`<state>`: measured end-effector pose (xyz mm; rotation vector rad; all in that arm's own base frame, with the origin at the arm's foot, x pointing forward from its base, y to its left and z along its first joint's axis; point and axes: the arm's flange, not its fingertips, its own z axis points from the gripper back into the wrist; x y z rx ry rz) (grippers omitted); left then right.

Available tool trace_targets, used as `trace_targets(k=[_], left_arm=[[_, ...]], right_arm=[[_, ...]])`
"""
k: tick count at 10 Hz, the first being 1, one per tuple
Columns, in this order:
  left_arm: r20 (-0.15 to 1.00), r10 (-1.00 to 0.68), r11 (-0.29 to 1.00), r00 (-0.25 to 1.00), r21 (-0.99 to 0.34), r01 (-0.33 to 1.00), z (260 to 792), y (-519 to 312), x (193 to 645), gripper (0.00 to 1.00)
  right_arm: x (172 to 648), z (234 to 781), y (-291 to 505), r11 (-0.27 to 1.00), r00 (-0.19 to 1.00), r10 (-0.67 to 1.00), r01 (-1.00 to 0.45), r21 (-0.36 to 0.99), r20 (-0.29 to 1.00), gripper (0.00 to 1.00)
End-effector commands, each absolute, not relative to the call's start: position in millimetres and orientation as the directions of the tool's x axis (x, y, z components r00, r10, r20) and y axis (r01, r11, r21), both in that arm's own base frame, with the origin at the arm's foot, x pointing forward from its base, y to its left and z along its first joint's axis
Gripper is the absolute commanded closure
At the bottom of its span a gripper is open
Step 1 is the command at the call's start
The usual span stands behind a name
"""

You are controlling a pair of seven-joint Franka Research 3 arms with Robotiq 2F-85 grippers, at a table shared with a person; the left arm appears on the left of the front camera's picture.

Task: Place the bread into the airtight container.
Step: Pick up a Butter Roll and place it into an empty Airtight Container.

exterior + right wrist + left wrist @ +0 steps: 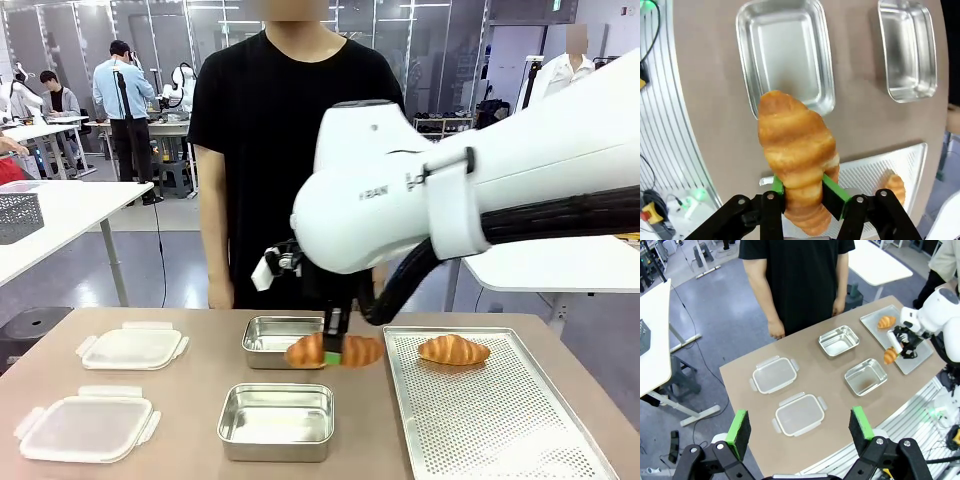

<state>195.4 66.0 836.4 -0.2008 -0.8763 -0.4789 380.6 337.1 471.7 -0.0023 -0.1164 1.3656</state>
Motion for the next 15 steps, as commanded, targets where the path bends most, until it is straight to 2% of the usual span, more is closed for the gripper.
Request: trace_targets(k=[1, 6, 8, 11, 12, 15], left_arm=[[0.777, -0.32, 0.877, 0.542, 0.027, 0.48, 838.8, 65.9, 195.7, 0.0], [0.777, -0.32, 0.877, 0.542, 0.027, 0.48, 838.8, 65.9, 195.7, 0.0], [0.777, -0.32, 0.877, 0.542, 0.027, 0.48, 838.8, 65.9, 195.7, 0.0], [0.777, -0.32, 0.877, 0.542, 0.027, 0.48, 838.8, 65.9, 195.7, 0.0], [0.777, -0.32, 0.877, 0.542, 0.027, 0.48, 838.8, 65.9, 195.7, 0.0], [0.777, -0.32, 0.877, 0.542, 0.027, 0.48, 838.8, 65.9, 195.7, 0.0]], right_arm=[[379.9, 463.5, 365.6, 0.243, 0.237, 0.967, -0.968, -0.061, 0.09, 0.7], [386.9, 398.1, 433.1, 0.235, 0.227, 0.969, -0.968, -0.088, 0.092, 0.7], [398.4, 372.8, 440.4, 0.249, 0.244, 0.965, -0.967, -0.049, 0.093, 0.7], [397.2, 359.0, 437.5, 0.21, 0.208, 0.976, -0.977, -0.029, 0.059, 0.7], [394.7, 358.6, 438.6, 0.192, 0.191, 0.98, -0.981, -0.026, 0.052, 0.57], [394.8, 362.7, 436.3, 0.176, 0.175, 0.984, -0.984, -0.039, 0.032, 0.07]])
